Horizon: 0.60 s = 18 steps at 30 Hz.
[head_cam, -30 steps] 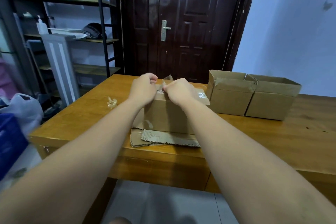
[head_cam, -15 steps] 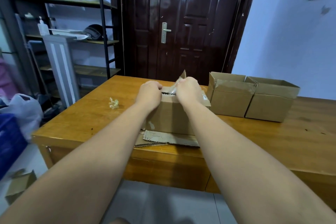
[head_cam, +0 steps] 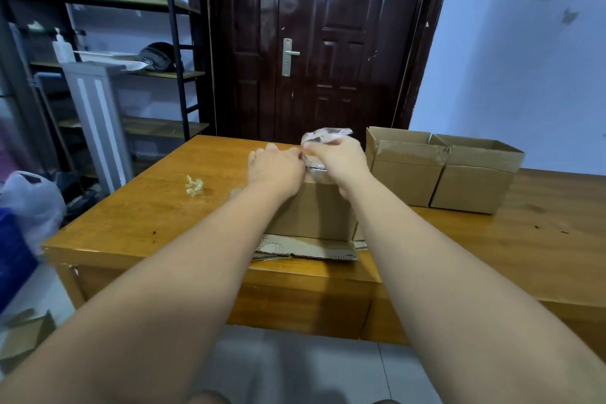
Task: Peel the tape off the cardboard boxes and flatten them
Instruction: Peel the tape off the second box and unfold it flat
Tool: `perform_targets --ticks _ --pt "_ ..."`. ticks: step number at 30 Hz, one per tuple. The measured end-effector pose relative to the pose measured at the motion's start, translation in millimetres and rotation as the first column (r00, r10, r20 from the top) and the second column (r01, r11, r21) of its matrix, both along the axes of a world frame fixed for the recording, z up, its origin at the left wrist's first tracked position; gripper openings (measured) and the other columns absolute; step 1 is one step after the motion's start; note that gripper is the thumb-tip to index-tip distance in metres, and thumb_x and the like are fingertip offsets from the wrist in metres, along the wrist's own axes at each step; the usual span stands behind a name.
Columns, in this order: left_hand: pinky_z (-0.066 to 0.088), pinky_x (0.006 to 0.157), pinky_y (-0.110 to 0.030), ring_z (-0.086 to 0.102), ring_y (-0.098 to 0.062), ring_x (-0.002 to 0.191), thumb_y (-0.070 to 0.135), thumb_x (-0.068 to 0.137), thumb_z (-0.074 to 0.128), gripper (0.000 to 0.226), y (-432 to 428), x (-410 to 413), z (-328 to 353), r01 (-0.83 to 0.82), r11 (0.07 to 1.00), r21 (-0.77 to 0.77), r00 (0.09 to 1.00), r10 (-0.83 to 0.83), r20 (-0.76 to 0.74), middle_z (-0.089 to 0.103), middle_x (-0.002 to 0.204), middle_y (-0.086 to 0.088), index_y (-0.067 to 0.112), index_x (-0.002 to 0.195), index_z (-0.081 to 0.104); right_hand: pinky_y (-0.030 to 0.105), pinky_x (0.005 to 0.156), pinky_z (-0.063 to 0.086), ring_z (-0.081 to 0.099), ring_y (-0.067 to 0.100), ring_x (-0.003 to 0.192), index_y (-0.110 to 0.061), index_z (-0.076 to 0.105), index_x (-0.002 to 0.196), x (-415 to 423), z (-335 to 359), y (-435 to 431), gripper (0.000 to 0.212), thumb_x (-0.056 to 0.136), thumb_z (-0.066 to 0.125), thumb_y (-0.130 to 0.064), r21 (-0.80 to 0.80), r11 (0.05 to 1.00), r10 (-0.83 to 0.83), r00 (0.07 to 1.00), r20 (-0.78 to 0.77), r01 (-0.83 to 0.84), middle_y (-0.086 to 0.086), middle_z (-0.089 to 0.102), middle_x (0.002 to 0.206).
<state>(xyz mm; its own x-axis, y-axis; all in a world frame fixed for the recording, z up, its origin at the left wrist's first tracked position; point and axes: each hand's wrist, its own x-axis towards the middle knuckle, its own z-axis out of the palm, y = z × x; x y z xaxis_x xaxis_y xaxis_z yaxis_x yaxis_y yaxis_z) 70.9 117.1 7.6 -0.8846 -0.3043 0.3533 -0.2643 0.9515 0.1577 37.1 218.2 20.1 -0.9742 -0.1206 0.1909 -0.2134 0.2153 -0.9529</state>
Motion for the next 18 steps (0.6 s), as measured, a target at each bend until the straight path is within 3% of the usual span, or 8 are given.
perform_targets --ticks 2,6,9,10,12,14,16,18 --pt "0.037 0.096 -0.04 0.046 -0.033 0.116 0.026 0.097 0.034 0.036 -6 2 -1 0.048 0.998 0.048 0.999 -0.048 0.007 0.05 0.129 -0.011 0.024 0.127 0.053 0.046 0.079 0.058 0.07 0.026 0.085 -0.018 0.072 0.073 2 -1 -3 0.007 0.066 0.069 -0.019 0.156 0.987 0.056 0.996 -0.065 -0.045 0.003 0.072 0.078" --pt "0.037 0.096 -0.04 0.036 -0.028 0.129 0.034 0.098 0.034 0.038 -8 10 1 0.091 0.986 0.141 0.995 -0.097 0.033 0.04 0.144 -0.002 0.034 0.133 0.05 0.036 0.076 0.052 0.06 0.028 0.081 -0.016 0.074 0.079 8 3 -6 0.019 0.066 0.061 -0.019 0.301 0.946 0.144 0.988 -0.059 -0.12 -0.001 0.066 0.074" --pt "0.035 0.1 -0.041 0.033 -0.026 0.133 0.045 0.097 0.031 0.041 -6 11 2 0.078 0.987 0.14 0.995 -0.085 0.043 0.037 0.148 0.0 0.039 0.134 0.048 0.031 0.087 0.048 0.057 0.021 0.102 -0.023 0.071 0.107 10 4 -2 0.034 0.078 0.056 -0.013 0.364 0.921 0.174 0.982 -0.069 -0.137 -0.002 0.067 0.101" --pt "0.034 0.101 -0.041 0.032 -0.026 0.133 0.047 0.097 0.03 0.043 -5 11 2 0.074 0.987 0.141 0.996 -0.081 0.046 0.036 0.149 0.0 0.039 0.135 0.048 0.025 0.084 0.046 0.056 0.018 0.105 -0.024 0.068 0.115 11 4 -1 0.037 0.082 0.056 -0.012 0.407 0.905 0.178 0.98 -0.088 -0.127 -0.002 0.065 0.108" --pt "0.031 0.104 -0.042 0.03 -0.027 0.136 0.047 0.098 0.026 0.046 -5 10 1 0.071 0.989 0.132 0.995 -0.08 0.065 0.033 0.151 -0.001 0.038 0.138 0.046 0.02 0.068 0.042 0.055 0.017 0.098 -0.026 0.065 0.104 12 4 2 0.026 0.083 0.058 -0.012 0.451 0.885 0.201 0.97 -0.14 -0.118 -0.003 0.062 0.103" --pt "0.027 0.107 -0.044 0.025 -0.028 0.139 0.044 0.098 0.025 0.046 -8 8 2 0.107 0.985 0.136 0.986 -0.123 0.109 0.029 0.153 -0.003 0.04 0.141 0.04 0.022 0.069 0.042 0.059 0.021 0.099 -0.017 0.065 0.105 11 5 3 0.023 0.082 0.061 -0.014 0.461 0.881 0.202 0.966 -0.161 -0.107 -0.001 0.064 0.102" --pt "0.023 0.111 -0.046 0.02 -0.027 0.142 0.044 0.095 0.027 0.048 -15 5 2 0.157 0.972 0.178 0.972 -0.184 0.148 0.025 0.155 -0.001 0.046 0.143 0.032 0.027 0.082 0.046 0.059 0.021 0.107 -0.015 0.061 0.123 10 5 3 0.039 0.084 0.064 -0.015 0.473 0.876 0.184 0.972 -0.144 -0.096 0.001 0.065 0.113" --pt "0.019 0.115 -0.047 0.019 -0.026 0.144 0.047 0.088 0.031 0.056 -21 3 5 0.217 0.925 0.311 0.953 -0.27 0.139 0.027 0.156 0.001 0.05 0.143 0.028 0.032 0.081 0.05 0.061 0.023 0.099 -0.013 0.067 0.111 8 6 0 0.028 0.084 0.063 -0.016 0.453 0.884 0.189 0.975 -0.117 -0.117 0.003 0.068 0.106"
